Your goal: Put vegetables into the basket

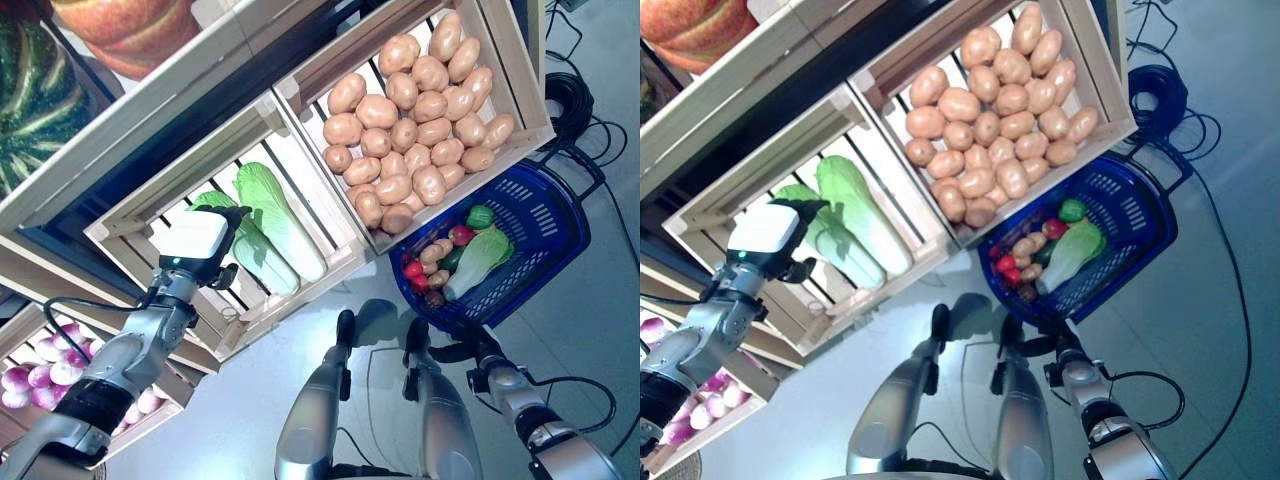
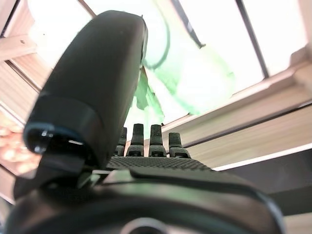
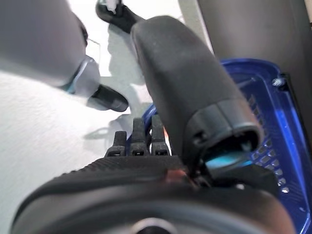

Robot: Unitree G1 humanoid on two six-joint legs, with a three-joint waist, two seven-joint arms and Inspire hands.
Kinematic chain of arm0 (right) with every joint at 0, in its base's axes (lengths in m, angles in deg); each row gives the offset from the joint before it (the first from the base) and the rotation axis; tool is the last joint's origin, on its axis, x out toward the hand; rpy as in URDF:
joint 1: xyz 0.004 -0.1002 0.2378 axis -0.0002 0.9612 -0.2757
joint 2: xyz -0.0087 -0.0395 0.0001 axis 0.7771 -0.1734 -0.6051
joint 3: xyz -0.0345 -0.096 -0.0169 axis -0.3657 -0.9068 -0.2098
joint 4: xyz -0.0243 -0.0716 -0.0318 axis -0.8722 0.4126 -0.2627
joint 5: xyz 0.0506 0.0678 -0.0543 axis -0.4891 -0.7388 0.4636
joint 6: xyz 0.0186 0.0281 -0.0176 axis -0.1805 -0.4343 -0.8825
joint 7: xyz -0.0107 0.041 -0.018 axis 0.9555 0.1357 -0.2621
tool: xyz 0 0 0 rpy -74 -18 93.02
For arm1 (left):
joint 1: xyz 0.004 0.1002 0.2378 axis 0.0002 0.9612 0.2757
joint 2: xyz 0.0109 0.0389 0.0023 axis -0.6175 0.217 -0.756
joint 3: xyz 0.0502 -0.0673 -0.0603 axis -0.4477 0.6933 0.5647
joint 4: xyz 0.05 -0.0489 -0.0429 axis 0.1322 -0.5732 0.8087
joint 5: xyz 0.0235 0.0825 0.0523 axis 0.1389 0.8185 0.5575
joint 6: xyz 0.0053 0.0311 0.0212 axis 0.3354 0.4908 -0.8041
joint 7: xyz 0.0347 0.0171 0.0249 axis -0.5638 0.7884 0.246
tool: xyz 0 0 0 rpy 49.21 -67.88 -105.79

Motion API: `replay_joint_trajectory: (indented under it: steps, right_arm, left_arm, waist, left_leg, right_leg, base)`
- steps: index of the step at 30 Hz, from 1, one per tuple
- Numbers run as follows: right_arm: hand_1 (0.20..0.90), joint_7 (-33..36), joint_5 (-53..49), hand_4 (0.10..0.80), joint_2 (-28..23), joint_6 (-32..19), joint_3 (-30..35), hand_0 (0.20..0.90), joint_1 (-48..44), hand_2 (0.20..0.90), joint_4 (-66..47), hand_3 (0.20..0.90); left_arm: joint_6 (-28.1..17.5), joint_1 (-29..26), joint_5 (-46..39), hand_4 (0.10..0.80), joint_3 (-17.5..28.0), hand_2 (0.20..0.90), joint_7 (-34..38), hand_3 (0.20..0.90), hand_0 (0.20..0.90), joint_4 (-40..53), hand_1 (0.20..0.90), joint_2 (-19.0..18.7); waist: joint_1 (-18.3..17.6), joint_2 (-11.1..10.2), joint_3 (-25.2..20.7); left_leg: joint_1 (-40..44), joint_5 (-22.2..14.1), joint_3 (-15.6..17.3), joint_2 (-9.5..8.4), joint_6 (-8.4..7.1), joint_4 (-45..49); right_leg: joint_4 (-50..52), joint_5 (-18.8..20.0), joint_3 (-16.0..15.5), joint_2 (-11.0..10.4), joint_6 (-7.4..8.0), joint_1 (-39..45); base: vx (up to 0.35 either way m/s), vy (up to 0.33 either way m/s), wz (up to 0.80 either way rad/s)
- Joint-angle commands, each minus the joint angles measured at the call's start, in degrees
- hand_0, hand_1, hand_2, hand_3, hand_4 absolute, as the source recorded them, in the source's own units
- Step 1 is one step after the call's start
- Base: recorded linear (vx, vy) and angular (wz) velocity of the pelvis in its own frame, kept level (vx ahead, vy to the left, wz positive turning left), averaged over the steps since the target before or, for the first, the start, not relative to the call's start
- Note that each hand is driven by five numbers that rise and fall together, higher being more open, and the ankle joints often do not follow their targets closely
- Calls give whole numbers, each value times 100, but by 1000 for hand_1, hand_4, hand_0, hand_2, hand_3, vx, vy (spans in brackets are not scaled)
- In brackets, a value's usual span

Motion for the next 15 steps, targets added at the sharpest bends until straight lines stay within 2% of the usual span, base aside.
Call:
replay_joint_trajectory:
  steps: [1, 6, 15]
  right_arm:
    - [900, 191, -191, 800, 45, -169, -314, 900, 51, 900, -325, 900]
    - [900, 132, -217, 800, -94, -82, -372, 900, -340, 900, -360, 900]
    - [900, 66, -272, 800, -333, 135, -347, 900, -679, 900, -408, 900]
  left_arm:
    - [-204, -409, 454, 800, 155, 900, 1159, 900, 900, -107, 900, -380]
    - [-164, -628, 571, 800, -258, 900, 2181, 900, 900, -852, 900, -316]
    - [23, -1017, 740, 800, -887, 900, 2658, 900, 900, -1343, 900, -204]
  waist:
    - [-62, -66, -147]
    - [-146, -90, 49]
    - [-297, -96, 159]
  left_leg:
    - [-761, -70, -223, -287, -94, 690]
    - [-1049, -74, -168, -271, -113, 920]
    - [-1400, -83, -24, -215, -138, 1108]
  right_leg:
    - [-98, 49, -119, -41, -64, 163]
    - [173, 18, 12, -1, -82, -172]
    - [420, 1, 183, -30, -77, -640]
  base:
    - [-141, 67, -2]
    - [-92, 57, -5]
    - [-37, 58, -5]
